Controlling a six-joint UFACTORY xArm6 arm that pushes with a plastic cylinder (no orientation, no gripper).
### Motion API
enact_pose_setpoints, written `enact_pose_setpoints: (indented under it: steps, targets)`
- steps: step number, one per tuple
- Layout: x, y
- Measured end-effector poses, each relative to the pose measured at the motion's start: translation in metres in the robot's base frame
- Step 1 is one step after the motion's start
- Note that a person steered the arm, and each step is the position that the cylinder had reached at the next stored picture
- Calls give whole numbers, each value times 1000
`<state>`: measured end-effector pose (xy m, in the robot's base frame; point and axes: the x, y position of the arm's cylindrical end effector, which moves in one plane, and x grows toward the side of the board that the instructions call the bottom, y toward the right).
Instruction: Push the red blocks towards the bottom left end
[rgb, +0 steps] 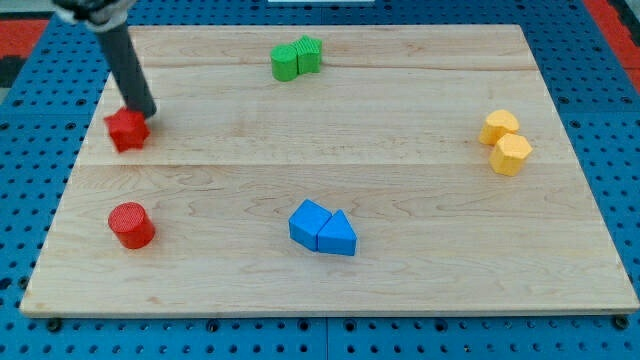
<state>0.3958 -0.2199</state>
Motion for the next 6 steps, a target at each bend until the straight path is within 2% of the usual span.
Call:
enact_pose_setpoints:
  steps: [1,2,3,4,5,6]
  targets:
    - [-21,0]
    - [-22,-35]
    - [53,-39]
    - [90,-34]
    - [50,-35]
    - [63,23]
